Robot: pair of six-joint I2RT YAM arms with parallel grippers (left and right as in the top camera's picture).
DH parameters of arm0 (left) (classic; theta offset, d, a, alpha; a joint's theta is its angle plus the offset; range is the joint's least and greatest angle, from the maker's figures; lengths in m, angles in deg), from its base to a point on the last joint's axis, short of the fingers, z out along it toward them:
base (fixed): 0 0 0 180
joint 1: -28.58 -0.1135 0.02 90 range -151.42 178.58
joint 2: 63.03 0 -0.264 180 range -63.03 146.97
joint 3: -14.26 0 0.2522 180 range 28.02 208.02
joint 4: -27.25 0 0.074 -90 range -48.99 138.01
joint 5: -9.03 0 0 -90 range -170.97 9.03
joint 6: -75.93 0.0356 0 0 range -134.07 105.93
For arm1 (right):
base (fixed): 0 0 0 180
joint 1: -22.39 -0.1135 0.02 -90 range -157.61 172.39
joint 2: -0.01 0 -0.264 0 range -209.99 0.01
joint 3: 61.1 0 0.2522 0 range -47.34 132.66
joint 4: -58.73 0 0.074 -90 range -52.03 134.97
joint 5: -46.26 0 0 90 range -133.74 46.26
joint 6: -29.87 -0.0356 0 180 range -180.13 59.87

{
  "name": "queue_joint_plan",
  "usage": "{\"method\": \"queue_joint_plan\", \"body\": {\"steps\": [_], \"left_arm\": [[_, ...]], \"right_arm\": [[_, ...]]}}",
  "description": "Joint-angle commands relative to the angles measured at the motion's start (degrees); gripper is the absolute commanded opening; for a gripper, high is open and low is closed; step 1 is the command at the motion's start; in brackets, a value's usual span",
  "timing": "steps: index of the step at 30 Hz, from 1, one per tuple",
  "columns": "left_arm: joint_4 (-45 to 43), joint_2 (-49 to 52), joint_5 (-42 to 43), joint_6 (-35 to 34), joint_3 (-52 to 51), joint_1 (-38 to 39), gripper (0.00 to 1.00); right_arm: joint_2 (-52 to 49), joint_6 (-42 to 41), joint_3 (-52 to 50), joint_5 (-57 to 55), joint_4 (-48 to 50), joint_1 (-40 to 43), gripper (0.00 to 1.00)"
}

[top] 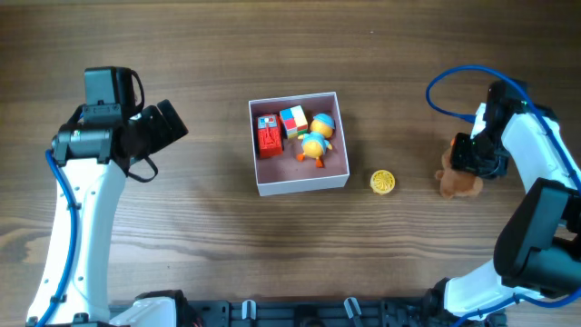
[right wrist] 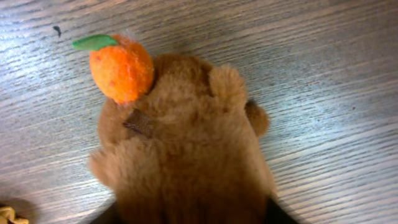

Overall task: Pack container
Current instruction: 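Move the right gripper to the brown plush bear and grasp it, then carry the plush bear into the box and release it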

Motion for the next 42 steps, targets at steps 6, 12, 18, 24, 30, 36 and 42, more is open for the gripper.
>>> {"method": "queue_joint_plan", "body": {"steps": [6, 12, 18, 24, 30, 36, 42], "left_arm": [[0.70, 0.44, -0.33, 0.50, -0.37, -0.35, 0.98], [0.70, 0.44, -0.33, 0.50, -0.37, -0.37, 0.98], [0.96, 0.44, -0.33, 0.50, -0.37, -0.37, 0.98], [0.96, 0.44, -0.33, 0.50, -0.37, -0.35, 0.98], [1.09, 0.44, -0.35, 0.50, -0.37, -0.35, 0.98], [1.14, 0.44, -0.33, 0.50, -0.37, -0.35, 0.98], [1.14, 0.44, -0.35, 0.50, -0.37, -0.37, 0.98]], "right_arm": [[0.42, -1.53, 2.01, 5.01, -1.27, -0.59, 0.04], [15.58, 9.60, 12.85, 8.72, -4.02, -17.27, 0.04], [18.23, 31.95, 13.03, 9.79, 3.67, -46.66, 0.04], [6.91, 37.44, 13.03, 10.67, 6.14, -53.92, 0.04], [-2.40, 37.40, 12.98, 11.28, 6.99, -55.01, 0.05], [-8.02, 33.31, 12.92, 14.75, 5.60, -55.01, 0.21], [-8.83, 31.23, 12.92, 14.75, 5.68, -55.01, 0.69]]}}
